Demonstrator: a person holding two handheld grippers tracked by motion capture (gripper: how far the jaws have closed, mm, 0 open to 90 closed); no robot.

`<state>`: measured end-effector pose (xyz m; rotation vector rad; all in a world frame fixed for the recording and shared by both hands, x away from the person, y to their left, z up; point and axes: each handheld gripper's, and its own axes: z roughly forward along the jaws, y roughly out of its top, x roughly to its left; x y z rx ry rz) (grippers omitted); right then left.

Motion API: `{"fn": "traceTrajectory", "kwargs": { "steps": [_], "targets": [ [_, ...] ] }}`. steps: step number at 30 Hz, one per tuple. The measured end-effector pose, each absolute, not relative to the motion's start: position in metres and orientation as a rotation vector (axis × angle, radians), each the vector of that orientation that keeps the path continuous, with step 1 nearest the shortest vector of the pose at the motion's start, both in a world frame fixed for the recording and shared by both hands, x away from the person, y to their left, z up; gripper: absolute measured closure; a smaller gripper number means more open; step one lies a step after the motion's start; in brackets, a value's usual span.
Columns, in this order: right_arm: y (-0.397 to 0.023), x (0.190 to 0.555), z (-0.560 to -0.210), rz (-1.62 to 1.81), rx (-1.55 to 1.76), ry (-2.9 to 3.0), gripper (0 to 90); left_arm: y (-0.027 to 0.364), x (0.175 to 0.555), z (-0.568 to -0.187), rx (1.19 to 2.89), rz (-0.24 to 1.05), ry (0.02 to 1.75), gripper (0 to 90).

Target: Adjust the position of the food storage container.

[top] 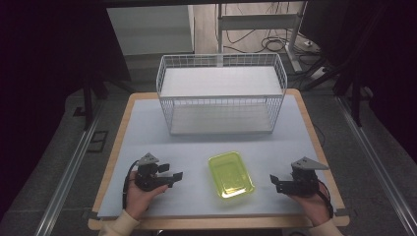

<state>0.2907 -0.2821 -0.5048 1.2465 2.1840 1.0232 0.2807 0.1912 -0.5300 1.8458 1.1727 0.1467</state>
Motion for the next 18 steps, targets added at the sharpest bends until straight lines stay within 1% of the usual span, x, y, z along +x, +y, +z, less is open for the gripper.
{"fn": "traceTrajectory", "kwargs": {
  "steps": [18],
  "targets": [
    [-0.270, 0.292, -0.498, 1.067, 1.248, 2.186, 12.8, 0.202, 0.268, -0.529, 1.843, 0.159, 1.169, 26.6]
  ]
}}
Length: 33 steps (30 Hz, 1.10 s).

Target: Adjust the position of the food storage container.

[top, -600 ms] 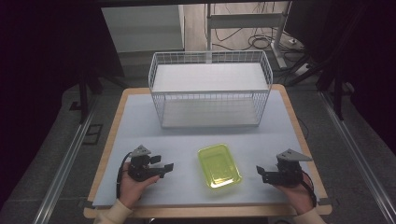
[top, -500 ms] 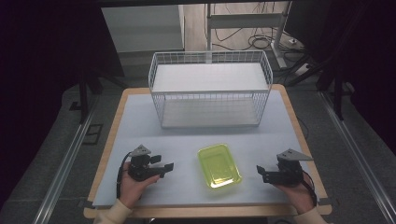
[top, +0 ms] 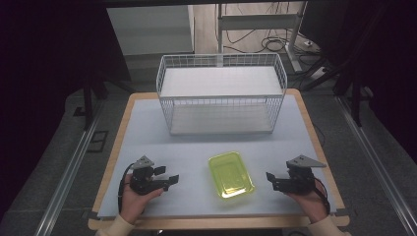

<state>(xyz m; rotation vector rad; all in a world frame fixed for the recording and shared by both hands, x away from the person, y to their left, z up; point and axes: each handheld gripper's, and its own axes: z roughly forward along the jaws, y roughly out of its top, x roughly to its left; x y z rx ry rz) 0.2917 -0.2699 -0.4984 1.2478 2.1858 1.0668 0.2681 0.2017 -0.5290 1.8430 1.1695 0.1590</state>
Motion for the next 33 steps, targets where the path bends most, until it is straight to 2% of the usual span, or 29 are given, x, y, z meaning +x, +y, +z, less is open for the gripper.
{"fn": "traceTrajectory", "kwargs": {
  "steps": [11, 22, 29, 30, 31, 33],
  "targets": [
    [-0.273, 0.288, -0.495, 1.067, 1.266, 2.186, 14.2, 0.196, 0.273, -0.530, 1.864, 0.150, 1.160, 26.5],
    [-0.254, 0.281, -0.469, 1.176, 1.182, 2.220, 19.6, 0.195, 0.266, -0.527, 1.883, 0.205, 1.167, 24.3],
    [-0.205, 0.273, -0.450, 1.255, 1.014, 2.370, 36.3, 0.195, 0.264, -0.526, 1.869, 0.212, 1.182, 22.8],
    [-0.205, 0.273, -0.450, 1.255, 1.014, 2.370, 36.3, 0.195, 0.264, -0.526, 1.869, 0.212, 1.182, 22.8],
    [-0.193, 0.272, -0.448, 1.274, 0.970, 2.422, 43.5, 0.194, 0.264, -0.526, 1.868, 0.211, 1.182, 22.8],
    [-0.189, 0.272, -0.448, 1.279, 0.958, 2.439, 45.8, 0.192, 0.264, -0.526, 1.873, 0.207, 1.180, 22.8]
  ]
}}
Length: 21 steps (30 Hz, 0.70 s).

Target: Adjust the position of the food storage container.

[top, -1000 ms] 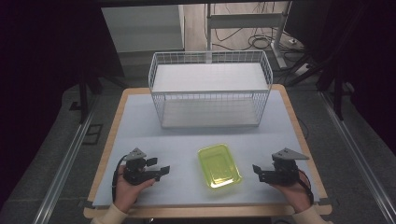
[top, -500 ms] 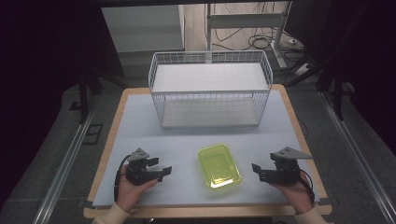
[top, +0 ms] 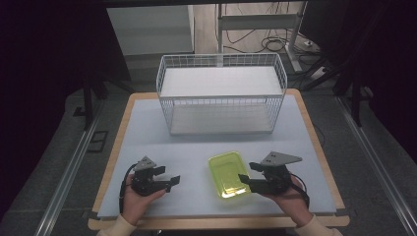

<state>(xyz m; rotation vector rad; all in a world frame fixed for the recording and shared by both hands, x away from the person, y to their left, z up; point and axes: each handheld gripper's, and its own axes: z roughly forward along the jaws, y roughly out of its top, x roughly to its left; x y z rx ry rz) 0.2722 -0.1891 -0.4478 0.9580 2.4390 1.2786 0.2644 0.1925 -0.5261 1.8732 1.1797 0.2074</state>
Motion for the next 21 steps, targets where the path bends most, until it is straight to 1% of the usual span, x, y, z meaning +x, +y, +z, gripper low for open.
{"fn": "traceTrajectory", "kwargs": {
  "steps": [1, 2, 3, 4, 7, 8, 9, 10, 11, 12, 13, 14, 15, 16, 21],
  "targets": [
    [-0.182, 0.273, -0.447, 1.273, 0.933, 2.462, 52.6, 0.191, 0.265, -0.527, 1.881, 0.204, 1.175, 22.6],
    [-0.182, 0.273, -0.447, 1.273, 0.933, 2.462, 52.6, 0.191, 0.265, -0.527, 1.881, 0.204, 1.175, 22.6],
    [-0.179, 0.273, -0.447, 1.269, 0.928, 2.469, 55.9, 0.191, 0.265, -0.527, 1.885, 0.203, 1.175, 22.6],
    [-0.170, 0.273, -0.448, 1.266, 0.907, 2.508, 63.8, 0.191, 0.266, -0.528, 1.887, 0.197, 1.180, 22.7],
    [-0.157, 0.272, -0.450, 1.267, 0.848, 2.585, 72.1, 0.191, 0.266, -0.528, 1.885, 0.193, 1.181, 22.8],
    [-0.157, 0.272, -0.450, 1.267, 0.848, 2.585, 72.1, 0.191, 0.266, -0.528, 1.885, 0.193, 1.181, 22.9],
    [-0.149, 0.271, -0.451, 1.264, 0.815, 2.631, 78.3, 0.191, 0.265, -0.528, 1.887, 0.191, 1.180, 22.8],
    [-0.149, 0.271, -0.451, 1.264, 0.815, 2.631, 78.3, 0.191, 0.265, -0.528, 1.889, 0.191, 1.178, 22.8],
    [-0.140, 0.270, -0.453, 1.256, 0.777, 2.671, 82.6, 0.190, 0.265, -0.528, 1.891, 0.187, 1.177, 22.8],
    [-0.140, 0.270, -0.453, 1.256, 0.777, 2.671, 82.6, 0.190, 0.265, -0.528, 1.891, 0.187, 1.177, 22.9],
    [-0.133, 0.269, -0.454, 1.250, 0.761, 2.697, 86.4, 0.191, 0.265, -0.528, 1.893, 0.184, 1.176, 22.9],
    [-0.133, 0.269, -0.454, 1.250, 0.761, 2.697, 86.4, 0.191, 0.265, -0.528, 1.893, 0.184, 1.176, 22.9],
    [-0.125, 0.268, -0.455, 1.247, 0.743, 2.719, 89.0, 0.191, 0.265, -0.528, 1.897, 0.179, 1.175, 22.9],
    [-0.122, 0.268, -0.456, 1.239, 0.740, 2.727, 89.8, 0.191, 0.265, -0.528, 1.897, 0.179, 1.175, 23.0],
    [-0.109, 0.261, -0.464, 1.194, 0.692, 2.775, 90.0, 0.190, 0.264, -0.529, 1.905, 0.176, 1.161, 23.2]
  ]
}}
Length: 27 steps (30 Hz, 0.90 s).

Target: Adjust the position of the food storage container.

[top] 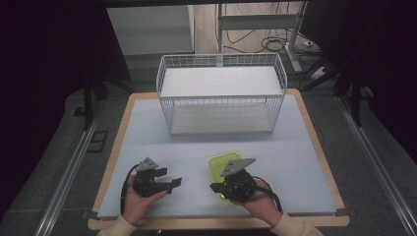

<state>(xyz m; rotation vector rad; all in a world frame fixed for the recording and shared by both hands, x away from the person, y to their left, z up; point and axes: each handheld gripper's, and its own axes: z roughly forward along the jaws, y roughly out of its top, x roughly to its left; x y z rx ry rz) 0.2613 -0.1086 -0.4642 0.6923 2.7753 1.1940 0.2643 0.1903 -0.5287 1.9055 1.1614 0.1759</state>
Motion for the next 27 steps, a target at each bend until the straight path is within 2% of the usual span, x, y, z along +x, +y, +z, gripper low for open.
{"fn": "traceTrajectory", "kwargs": {
  "steps": [8, 27],
  "targets": [
    [-0.099, 0.248, -0.486, 1.059, 0.620, 2.844, 90.0, 0.188, 0.265, -0.530, 1.915, 0.163, 1.160, 23.3],
    [-0.124, 0.247, -0.488, 0.986, 0.684, 2.817, 90.0, 0.188, 0.264, -0.530, 1.905, 0.170, 1.157, 23.7]
  ]
}}
